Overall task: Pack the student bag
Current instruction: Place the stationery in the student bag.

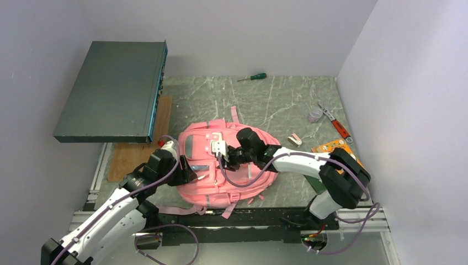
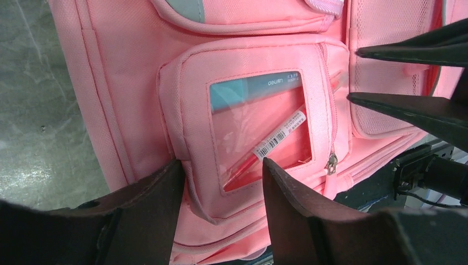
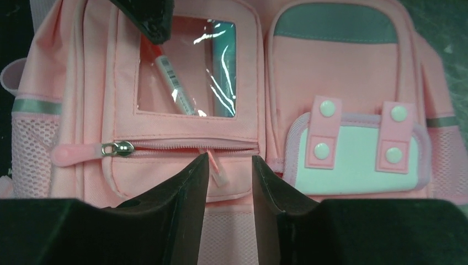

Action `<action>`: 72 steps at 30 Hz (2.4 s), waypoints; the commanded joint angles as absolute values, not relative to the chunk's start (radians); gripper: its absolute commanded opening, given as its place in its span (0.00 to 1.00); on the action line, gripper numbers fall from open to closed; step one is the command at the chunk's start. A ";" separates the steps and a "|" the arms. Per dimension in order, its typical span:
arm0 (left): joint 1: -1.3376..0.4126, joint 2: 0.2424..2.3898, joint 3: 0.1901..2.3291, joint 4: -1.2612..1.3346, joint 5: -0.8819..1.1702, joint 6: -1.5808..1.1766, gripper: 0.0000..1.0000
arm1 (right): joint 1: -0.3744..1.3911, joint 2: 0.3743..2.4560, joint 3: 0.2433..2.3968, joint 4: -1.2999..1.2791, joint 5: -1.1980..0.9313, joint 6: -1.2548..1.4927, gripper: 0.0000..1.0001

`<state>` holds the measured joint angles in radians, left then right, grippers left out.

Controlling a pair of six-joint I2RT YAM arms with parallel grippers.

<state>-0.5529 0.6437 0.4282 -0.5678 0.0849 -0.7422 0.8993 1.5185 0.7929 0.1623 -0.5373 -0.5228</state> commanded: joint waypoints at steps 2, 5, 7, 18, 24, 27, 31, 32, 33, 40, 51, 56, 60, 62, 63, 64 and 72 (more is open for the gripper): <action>-0.560 0.632 0.420 -0.563 0.099 -0.732 0.59 | 0.870 1.585 0.857 0.072 -0.695 -0.590 0.37; -0.560 0.622 0.417 -0.563 0.100 -0.735 0.60 | 0.868 1.601 0.877 0.042 -0.733 -0.603 0.37; -0.560 0.621 0.416 -0.564 0.100 -0.735 0.60 | 0.868 1.606 0.877 0.037 -0.746 -0.603 0.39; -0.560 0.626 0.416 -0.554 0.095 -0.739 0.63 | 0.884 1.679 0.926 0.020 -0.677 -0.625 0.24; -0.560 0.628 0.420 -0.579 0.042 -0.758 0.71 | 0.944 1.548 0.952 -0.164 -0.313 -0.677 0.02; -0.560 0.643 0.416 -0.586 0.013 -0.775 0.72 | 0.953 1.465 0.959 -0.273 -0.132 -0.691 0.00; -0.560 0.664 0.417 -0.588 0.003 -0.780 0.72 | 0.943 1.323 0.888 -0.334 0.046 -0.727 0.00; -0.560 0.667 0.419 -0.588 0.003 -0.778 0.72 | 0.929 1.293 0.868 -0.338 0.075 -0.726 0.00; -0.560 0.669 0.422 -0.589 0.003 -0.776 0.72 | 0.908 1.265 0.844 -0.337 0.088 -0.722 0.00; -0.560 0.661 0.467 -0.626 0.003 -0.740 0.80 | 0.702 1.037 0.656 -0.090 0.096 -0.482 0.00; -0.560 0.666 0.596 -0.680 0.054 -0.678 0.93 | 0.409 1.352 0.856 -0.126 0.308 0.047 0.00; -0.564 0.695 0.657 -0.703 0.098 -0.652 0.94 | 0.318 1.546 1.006 -0.187 0.273 0.078 0.00; -0.568 0.712 0.662 -0.716 0.094 -0.651 0.93 | 0.237 1.693 1.099 -0.244 0.173 0.113 0.00; -0.568 0.712 0.653 -0.715 0.091 -0.656 0.93 | 0.219 1.749 1.127 -0.262 0.152 0.126 0.00; -0.568 0.710 0.649 -0.711 0.092 -0.659 0.92 | 0.213 1.778 1.136 -0.267 0.146 0.129 0.00; -0.568 0.710 0.644 -0.705 0.095 -0.662 0.92 | 0.212 1.794 1.143 -0.273 0.144 0.132 0.03; -0.568 0.769 0.635 -0.691 0.083 -0.662 0.93 | 0.254 1.714 1.118 -0.314 0.182 0.109 0.56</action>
